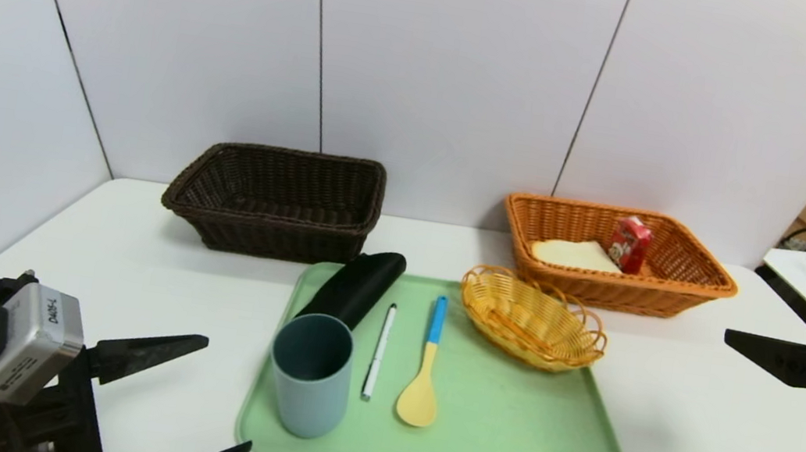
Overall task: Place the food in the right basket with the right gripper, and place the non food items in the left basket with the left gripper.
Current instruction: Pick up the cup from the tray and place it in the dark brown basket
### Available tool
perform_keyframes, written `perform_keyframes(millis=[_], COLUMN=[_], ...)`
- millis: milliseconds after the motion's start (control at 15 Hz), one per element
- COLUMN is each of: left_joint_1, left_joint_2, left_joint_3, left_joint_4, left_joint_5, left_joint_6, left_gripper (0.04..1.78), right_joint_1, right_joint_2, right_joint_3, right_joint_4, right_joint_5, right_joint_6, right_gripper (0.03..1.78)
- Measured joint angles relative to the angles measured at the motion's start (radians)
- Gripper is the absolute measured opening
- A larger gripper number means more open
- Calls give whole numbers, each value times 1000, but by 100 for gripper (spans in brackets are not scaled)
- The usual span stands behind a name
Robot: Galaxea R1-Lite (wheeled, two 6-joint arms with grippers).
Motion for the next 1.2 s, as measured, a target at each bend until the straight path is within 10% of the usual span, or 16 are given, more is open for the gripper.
perform_keyframes(millis=[1200], left_joint_1=[-29], left_joint_2=[550], left_joint_3=[3], left_joint_4=[-567], left_joint_5=[52], left_joint_6=[5], left_gripper=[169], right_joint_1=[0], right_joint_2=[-6], right_joint_3=[-8], right_joint_4=[-13], right_joint_5=[0], right_joint_6=[2], right_gripper=[170])
